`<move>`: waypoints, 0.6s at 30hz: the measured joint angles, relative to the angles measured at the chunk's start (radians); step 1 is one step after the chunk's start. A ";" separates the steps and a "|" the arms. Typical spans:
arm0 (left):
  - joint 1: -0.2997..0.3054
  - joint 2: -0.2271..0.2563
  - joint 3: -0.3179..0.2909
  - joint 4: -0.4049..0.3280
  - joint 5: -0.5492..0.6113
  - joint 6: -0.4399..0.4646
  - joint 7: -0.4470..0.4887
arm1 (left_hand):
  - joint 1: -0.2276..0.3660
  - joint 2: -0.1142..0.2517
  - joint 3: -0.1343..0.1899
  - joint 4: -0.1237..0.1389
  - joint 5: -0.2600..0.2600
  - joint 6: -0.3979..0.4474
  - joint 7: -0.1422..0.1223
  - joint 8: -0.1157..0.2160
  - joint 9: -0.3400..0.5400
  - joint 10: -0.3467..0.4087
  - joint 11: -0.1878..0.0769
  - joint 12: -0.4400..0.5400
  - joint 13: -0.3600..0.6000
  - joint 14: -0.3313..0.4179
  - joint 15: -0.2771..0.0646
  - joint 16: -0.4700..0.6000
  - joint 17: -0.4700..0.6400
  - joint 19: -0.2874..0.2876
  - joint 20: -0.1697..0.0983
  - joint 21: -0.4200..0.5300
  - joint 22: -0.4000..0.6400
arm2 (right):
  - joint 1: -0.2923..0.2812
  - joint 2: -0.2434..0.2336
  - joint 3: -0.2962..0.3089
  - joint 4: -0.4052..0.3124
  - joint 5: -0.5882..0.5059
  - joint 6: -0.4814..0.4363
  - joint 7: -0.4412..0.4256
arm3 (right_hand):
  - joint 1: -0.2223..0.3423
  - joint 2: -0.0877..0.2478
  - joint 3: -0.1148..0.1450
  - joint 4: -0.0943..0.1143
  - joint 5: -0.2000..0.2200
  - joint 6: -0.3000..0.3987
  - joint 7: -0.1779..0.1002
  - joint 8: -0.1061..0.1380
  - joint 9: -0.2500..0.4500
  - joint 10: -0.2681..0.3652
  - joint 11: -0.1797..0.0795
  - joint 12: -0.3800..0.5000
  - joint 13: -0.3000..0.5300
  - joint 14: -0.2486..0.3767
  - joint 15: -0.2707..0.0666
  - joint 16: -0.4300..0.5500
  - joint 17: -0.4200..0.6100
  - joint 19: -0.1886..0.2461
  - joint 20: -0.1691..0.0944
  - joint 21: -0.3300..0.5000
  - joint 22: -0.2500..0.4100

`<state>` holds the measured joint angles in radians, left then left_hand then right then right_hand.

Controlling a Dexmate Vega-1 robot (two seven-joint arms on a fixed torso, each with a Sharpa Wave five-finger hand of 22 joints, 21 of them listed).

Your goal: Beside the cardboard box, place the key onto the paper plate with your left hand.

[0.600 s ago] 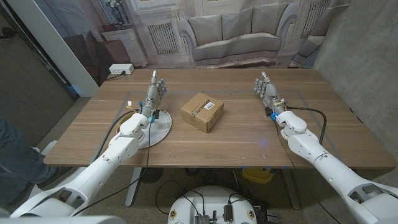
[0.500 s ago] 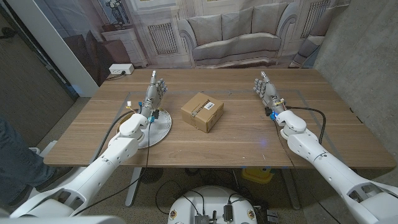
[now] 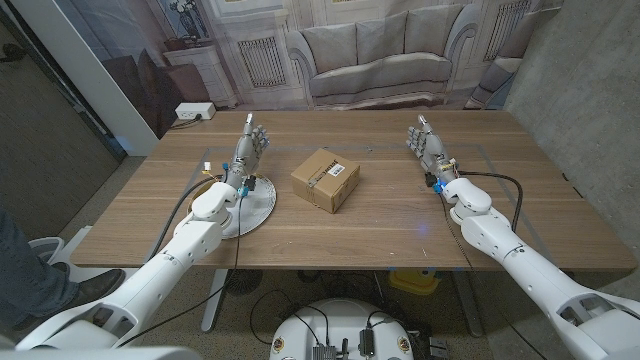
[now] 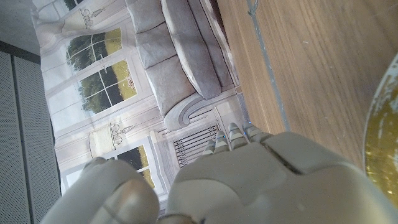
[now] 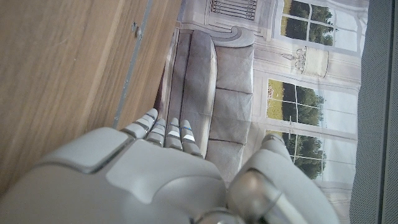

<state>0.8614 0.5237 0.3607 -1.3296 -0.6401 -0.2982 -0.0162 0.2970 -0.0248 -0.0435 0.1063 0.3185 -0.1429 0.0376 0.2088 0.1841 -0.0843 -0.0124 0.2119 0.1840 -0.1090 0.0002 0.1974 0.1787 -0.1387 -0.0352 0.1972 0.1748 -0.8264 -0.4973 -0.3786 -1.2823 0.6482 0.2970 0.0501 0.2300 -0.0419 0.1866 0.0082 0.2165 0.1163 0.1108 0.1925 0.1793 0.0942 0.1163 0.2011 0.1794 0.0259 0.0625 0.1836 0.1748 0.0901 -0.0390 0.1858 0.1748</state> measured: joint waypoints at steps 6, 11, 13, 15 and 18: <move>0.006 0.009 0.005 -0.023 0.016 -0.002 0.010 | 0.025 0.012 0.008 -0.008 0.000 0.015 -0.002 0.004 0.000 0.021 0.000 0.007 0.000 0.018 -0.005 0.000 -0.002 0.006 0.003 0.000 0.000 | -0.009 -0.001 0.007 -0.004 0.001 0.009 -0.010 | 0.000 0.000 0.000 0.000 0.000 0.000 0.000 0.000 0.005 0.000 0.000 0.000 0.000 0.000 0.000 0.000 0.000 0.000 0.000 0.000 0.000; 0.006 0.009 0.005 -0.023 0.029 -0.011 0.027 | 0.044 0.017 0.016 -0.016 0.000 0.030 -0.006 0.008 0.000 0.037 -0.005 0.007 0.000 0.031 -0.008 0.000 -0.002 0.013 -0.001 0.007 0.000 | -0.014 -0.002 0.010 -0.006 0.001 0.009 -0.010 | 0.000 0.000 0.004 -0.004 0.000 0.000 0.000 0.000 0.005 0.000 0.000 0.000 0.000 0.000 0.000 0.000 0.000 0.000 0.000 0.000 0.000; 0.006 0.009 0.005 -0.023 0.036 -0.017 0.039 | 0.046 0.019 0.017 -0.017 0.000 0.035 -0.004 0.012 0.000 0.041 -0.002 0.007 0.000 0.031 -0.008 0.000 -0.002 0.014 0.000 0.007 0.000 | -0.014 -0.002 0.011 -0.006 0.001 0.009 -0.010 | 0.001 0.001 0.004 -0.004 0.000 0.000 0.000 0.000 0.005 0.000 0.000 0.000 0.000 0.000 0.000 0.000 0.000 0.000 0.000 0.000 0.000; 0.042 0.025 -0.002 -0.069 0.038 -0.022 0.045 | 0.053 0.025 0.019 -0.019 0.004 0.041 -0.006 0.012 0.000 0.046 0.000 0.013 0.000 0.041 -0.009 0.001 -0.002 0.025 -0.001 0.007 0.000 | -0.014 -0.002 0.011 -0.005 0.004 0.015 -0.015 | 0.004 0.004 0.004 -0.004 0.000 0.000 0.000 0.000 0.005 0.000 0.000 0.000 0.000 0.000 0.000 0.000 0.000 0.000 0.000 0.000 0.000; 0.042 0.025 -0.002 -0.069 0.046 -0.035 0.053 | 0.065 0.024 0.022 -0.029 0.004 0.055 -0.006 0.012 0.000 0.061 0.000 0.015 0.000 0.057 -0.011 0.008 -0.002 0.041 0.001 0.011 0.000 | -0.010 -0.001 0.011 0.001 0.004 0.015 -0.015 | 0.004 0.004 0.004 -0.004 0.000 0.000 0.000 0.000 0.005 0.000 0.000 0.000 0.000 0.000 0.000 0.000 0.000 0.000 0.000 0.000 0.000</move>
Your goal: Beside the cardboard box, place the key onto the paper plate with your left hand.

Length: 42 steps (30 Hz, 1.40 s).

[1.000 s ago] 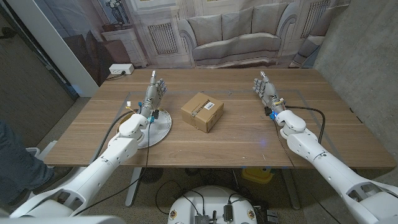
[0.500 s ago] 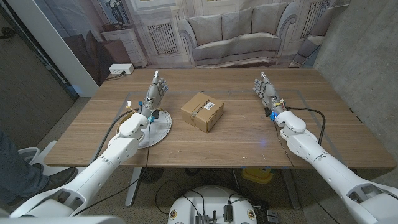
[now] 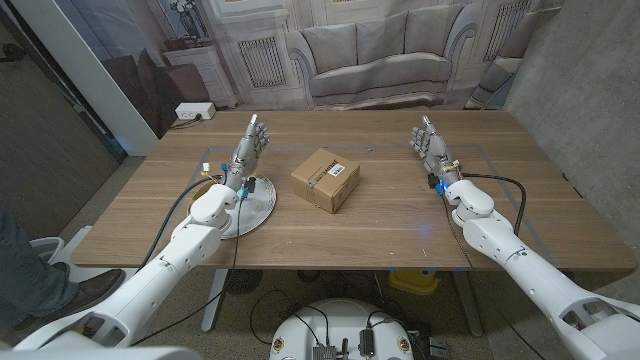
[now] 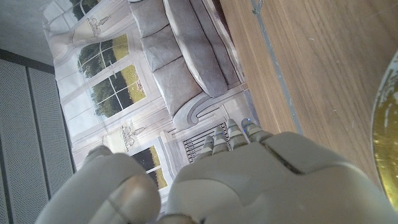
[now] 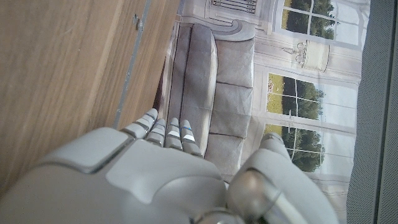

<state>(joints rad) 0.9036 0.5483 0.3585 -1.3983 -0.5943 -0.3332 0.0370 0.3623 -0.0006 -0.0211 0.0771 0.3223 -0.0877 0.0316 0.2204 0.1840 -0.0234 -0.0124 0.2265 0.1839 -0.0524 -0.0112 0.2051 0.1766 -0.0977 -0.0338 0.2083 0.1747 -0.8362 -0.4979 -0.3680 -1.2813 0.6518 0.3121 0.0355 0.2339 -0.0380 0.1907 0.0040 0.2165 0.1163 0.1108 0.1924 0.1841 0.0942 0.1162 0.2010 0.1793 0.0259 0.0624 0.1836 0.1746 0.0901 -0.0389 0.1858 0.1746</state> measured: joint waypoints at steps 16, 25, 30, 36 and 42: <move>0.038 0.013 -0.015 -0.022 0.031 -0.069 -0.001 | 0.045 0.007 0.003 -0.019 0.000 0.056 -0.005 0.008 0.000 0.054 -0.003 0.009 0.000 0.053 0.000 0.000 0.000 0.058 -0.002 0.010 0.000 | 0.007 -0.002 -0.003 -0.012 -0.007 0.000 -0.001 | 0.004 0.004 0.000 0.000 0.000 0.000 0.000 0.000 0.000 0.000 0.000 0.000 0.000 0.000 0.000 0.000 0.000 0.000 0.000 0.000 0.000; 0.045 0.009 -0.012 -0.019 0.050 -0.090 0.000 | 0.065 0.011 0.004 -0.025 0.000 0.091 -0.016 0.015 0.000 0.075 -0.018 0.009 0.000 0.070 -0.016 0.000 0.000 0.071 0.000 0.016 0.000 | 0.000 -0.008 0.000 -0.028 -0.009 -0.013 -0.023 | 0.008 0.008 0.003 -0.003 0.000 0.000 0.000 0.000 0.000 0.000 0.000 0.000 0.000 0.000 0.000 0.000 0.000 0.000 0.000 0.000 0.000; 0.046 0.004 -0.008 -0.015 0.060 -0.107 -0.001 | 0.071 0.016 0.000 -0.030 0.000 0.107 -0.021 0.015 0.000 0.091 -0.023 0.009 0.000 0.080 -0.026 0.000 0.000 0.071 0.000 0.016 0.000 | -0.001 -0.008 0.001 -0.032 -0.012 -0.015 -0.030 | 0.008 0.008 0.000 -0.006 0.000 0.000 0.000 0.000 0.000 0.000 0.000 0.000 0.000 0.000 0.000 0.000 0.000 0.000 0.000 0.000 0.000; 0.052 -0.003 -0.004 -0.009 0.078 -0.132 0.007 | 0.086 0.021 0.002 -0.037 0.000 0.148 -0.033 0.023 0.000 0.126 -0.042 0.014 0.000 0.109 -0.025 0.000 0.000 0.085 0.003 0.016 0.000 | 0.000 -0.009 0.002 -0.036 -0.015 -0.016 -0.036 | 0.012 0.012 0.000 -0.006 0.000 0.000 0.000 0.000 0.000 0.000 0.000 0.000 0.000 0.000 0.000 0.000 0.000 0.000 0.000 0.000 0.000; 0.060 -0.011 -0.003 -0.001 0.091 -0.153 0.017 | 0.095 0.018 0.002 -0.037 0.000 0.167 -0.040 0.031 0.000 0.139 -0.046 0.014 0.000 0.125 -0.025 0.004 0.000 0.093 -0.001 0.016 0.000 | 0.000 -0.008 0.002 -0.040 -0.018 -0.020 -0.042 | 0.012 0.012 0.000 -0.006 0.000 0.006 -0.006 0.000 0.000 0.000 0.000 0.000 0.000 0.000 0.000 0.000 0.000 0.000 0.000 0.000 0.000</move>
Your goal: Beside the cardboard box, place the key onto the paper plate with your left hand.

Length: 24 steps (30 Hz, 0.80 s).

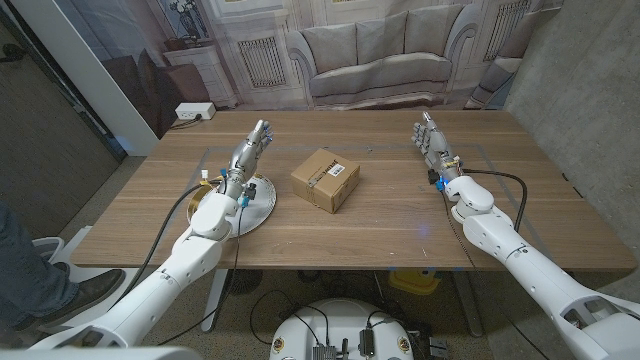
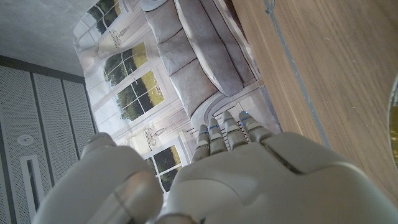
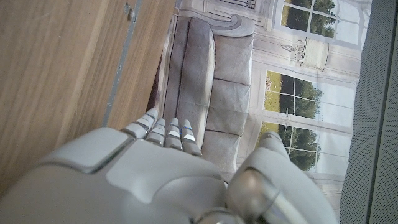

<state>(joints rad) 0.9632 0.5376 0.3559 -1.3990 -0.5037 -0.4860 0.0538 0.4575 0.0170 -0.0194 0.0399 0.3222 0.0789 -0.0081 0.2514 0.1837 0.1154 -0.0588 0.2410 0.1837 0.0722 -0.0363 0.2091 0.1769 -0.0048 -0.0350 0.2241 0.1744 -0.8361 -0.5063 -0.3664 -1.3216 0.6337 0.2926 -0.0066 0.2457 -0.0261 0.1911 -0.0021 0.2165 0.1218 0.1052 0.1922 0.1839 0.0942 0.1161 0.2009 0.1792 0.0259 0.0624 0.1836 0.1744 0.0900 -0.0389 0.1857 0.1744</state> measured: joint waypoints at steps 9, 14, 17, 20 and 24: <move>0.018 -0.003 -0.001 0.003 0.022 -0.022 0.021 | 0.015 0.007 0.004 -0.004 0.000 0.032 -0.008 0.000 0.000 0.018 -0.007 0.000 0.000 0.011 0.000 0.000 0.000 0.001 -0.001 -0.001 0.000 | 0.001 0.001 -0.001 -0.010 -0.007 -0.003 -0.010 | 0.000 0.000 0.000 0.000 0.000 0.000 0.000 0.000 0.000 0.000 0.000 0.000 0.000 0.000 0.000 0.000 0.000 0.000 0.000 0.000 0.000; 0.027 0.003 -0.004 -0.006 0.039 -0.024 0.037 | 0.019 0.010 0.004 -0.012 -0.005 0.051 -0.017 0.004 0.000 0.021 -0.011 0.000 0.000 0.011 0.000 0.000 0.000 0.001 -0.001 -0.007 0.000 | 0.001 0.002 -0.001 -0.013 -0.008 -0.003 -0.014 | -0.004 0.004 0.000 0.000 0.000 0.000 0.000 0.000 0.000 0.000 0.000 0.000 0.000 0.000 0.000 0.000 0.000 0.000 0.000 0.000 0.000; 0.031 0.006 -0.005 -0.011 0.049 -0.024 0.046 | 0.029 0.011 0.004 -0.012 -0.005 0.064 -0.019 0.008 0.000 0.021 -0.011 0.000 0.000 0.011 0.000 0.000 0.000 0.001 -0.001 -0.007 0.000 | 0.001 0.002 -0.001 -0.015 -0.009 -0.003 -0.015 | -0.004 0.004 0.000 0.000 0.000 0.000 0.000 0.000 0.000 0.000 0.000 0.000 0.000 0.000 0.000 0.000 0.000 0.000 0.000 0.000 0.000; 0.037 0.010 -0.006 -0.017 0.055 -0.025 0.050 | 0.031 0.012 0.008 -0.016 -0.005 0.076 -0.024 0.012 0.000 0.021 -0.011 0.000 0.000 0.011 0.000 -0.004 0.000 0.001 -0.001 -0.015 0.000 | 0.001 0.002 -0.001 -0.016 -0.010 -0.003 -0.018 | -0.004 0.004 0.000 0.000 0.000 0.000 0.000 0.000 0.000 0.000 0.000 0.000 0.000 0.000 0.000 0.000 0.000 0.000 0.000 0.000 0.000; 0.045 0.016 -0.008 -0.023 0.066 -0.031 0.057 | 0.038 0.012 0.005 -0.019 -0.005 0.091 -0.028 0.012 0.000 0.021 -0.011 -0.006 0.000 0.011 0.000 -0.008 0.000 0.000 -0.001 -0.015 0.000 | -0.002 0.001 -0.001 -0.023 -0.012 -0.003 -0.022 | -0.004 0.004 0.000 0.000 0.000 0.000 0.000 0.000 0.000 0.000 0.000 0.000 0.000 0.000 0.000 0.000 0.000 0.000 0.000 0.000 0.000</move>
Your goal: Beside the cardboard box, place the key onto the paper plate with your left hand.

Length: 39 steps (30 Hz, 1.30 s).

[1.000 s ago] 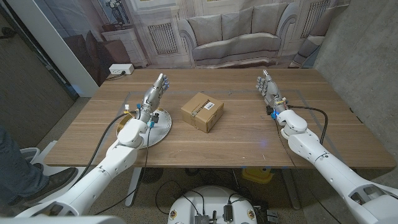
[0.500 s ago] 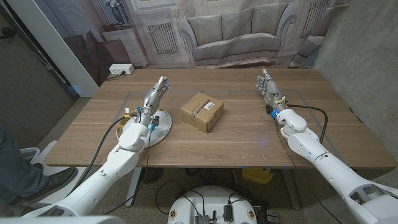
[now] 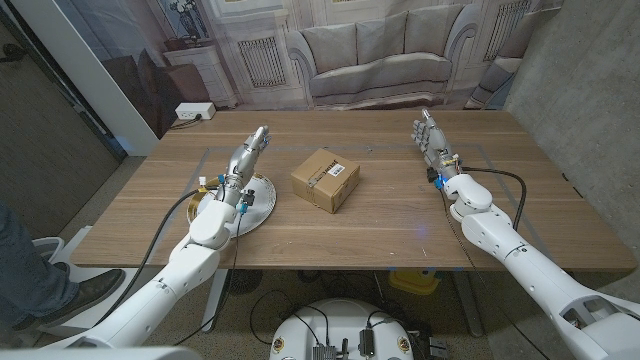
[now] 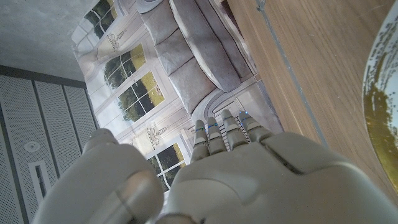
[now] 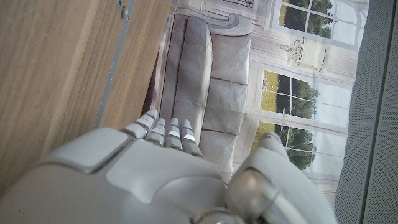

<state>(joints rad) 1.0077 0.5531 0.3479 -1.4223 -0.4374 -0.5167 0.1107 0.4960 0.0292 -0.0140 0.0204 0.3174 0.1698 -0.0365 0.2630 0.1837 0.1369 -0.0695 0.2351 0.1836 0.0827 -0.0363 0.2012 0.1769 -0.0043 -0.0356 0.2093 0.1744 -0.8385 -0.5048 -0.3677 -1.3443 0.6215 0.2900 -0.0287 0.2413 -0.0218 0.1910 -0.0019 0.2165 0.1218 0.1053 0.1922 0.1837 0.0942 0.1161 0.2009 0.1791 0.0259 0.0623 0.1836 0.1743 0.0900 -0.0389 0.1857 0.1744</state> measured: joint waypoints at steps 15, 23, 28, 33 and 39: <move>0.034 0.014 -0.013 -0.026 0.039 -0.031 0.026 | 0.033 -0.004 0.009 -0.013 0.000 0.026 -0.015 0.004 0.000 0.000 0.000 0.000 0.000 0.000 0.000 -0.006 0.000 -0.004 0.004 0.000 0.000 | -0.019 -0.015 0.003 -0.040 -0.010 -0.010 -0.024 | 0.000 0.000 -0.004 -0.004 0.000 0.000 0.000 0.000 0.000 0.000 0.000 0.000 0.000 0.000 0.000 0.000 0.000 0.000 0.000 0.000 0.000; 0.062 0.022 -0.025 -0.048 0.064 -0.042 0.050 | 0.065 0.001 0.010 -0.029 0.000 0.046 -0.021 0.004 0.000 0.000 0.000 -0.007 0.000 0.000 0.000 -0.008 0.000 -0.004 0.003 -0.008 0.000 | -0.025 -0.021 0.004 -0.058 -0.012 -0.020 -0.031 | 0.003 0.003 -0.004 -0.004 0.000 0.000 0.000 0.000 0.000 0.005 0.005 0.000 0.000 0.000 0.000 0.000 0.000 0.000 0.000 0.000 0.000; 0.074 0.025 -0.030 -0.057 0.078 -0.049 0.060 | 0.079 0.005 0.017 -0.036 0.000 0.055 -0.023 0.004 0.005 0.000 0.000 -0.010 0.000 -0.007 0.000 -0.008 0.000 -0.013 0.005 -0.008 0.000 | -0.027 -0.024 0.004 -0.067 -0.013 -0.026 -0.033 | 0.003 0.003 -0.004 -0.004 0.000 0.000 0.000 0.000 0.000 0.005 0.005 0.000 0.000 0.000 0.000 0.000 0.000 0.000 0.000 0.000 0.000; 0.080 0.026 -0.032 -0.060 0.096 -0.058 0.069 | 0.098 0.008 0.024 -0.049 0.000 0.062 -0.030 0.004 0.005 -0.004 0.004 -0.015 0.004 -0.007 0.000 -0.013 0.000 -0.018 0.011 -0.012 0.000 | -0.033 -0.027 0.004 -0.077 -0.013 -0.030 -0.036 | 0.003 0.003 -0.004 -0.004 -0.006 0.000 0.000 0.000 0.000 0.005 0.005 0.000 0.000 0.000 0.000 0.000 0.000 0.000 0.000 0.000 0.000; 0.086 0.024 -0.033 -0.062 0.123 -0.065 0.084 | 0.129 0.013 0.029 -0.065 0.000 0.084 -0.033 0.004 0.005 -0.008 0.022 -0.015 0.005 -0.018 0.000 -0.013 0.000 -0.034 0.002 -0.015 0.000 | -0.040 -0.030 0.008 -0.087 -0.014 -0.032 -0.047 | 0.003 0.003 -0.004 -0.004 -0.008 0.005 -0.005 0.000 0.000 0.005 0.005 0.000 0.000 0.005 0.005 0.000 0.000 0.000 0.000 0.000 0.000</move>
<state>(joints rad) 1.0938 0.5767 0.3147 -1.4843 -0.3148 -0.5813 0.1949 0.6247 0.0418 0.0151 -0.0443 0.3174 0.2534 -0.0691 0.2668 0.1888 0.1292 -0.0475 0.2203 0.1887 0.0648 -0.0364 0.1885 0.1770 -0.0387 -0.0341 0.1945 0.1743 -0.8788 -0.5343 -0.3601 -1.4313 0.6077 0.2576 -0.0753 0.2443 -0.0192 0.1868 -0.0060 0.2088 0.1272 0.0999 0.1920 0.1837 0.0996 0.1215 0.2009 0.1792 0.0313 0.0678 0.1836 0.1743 0.0900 -0.0389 0.1857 0.1743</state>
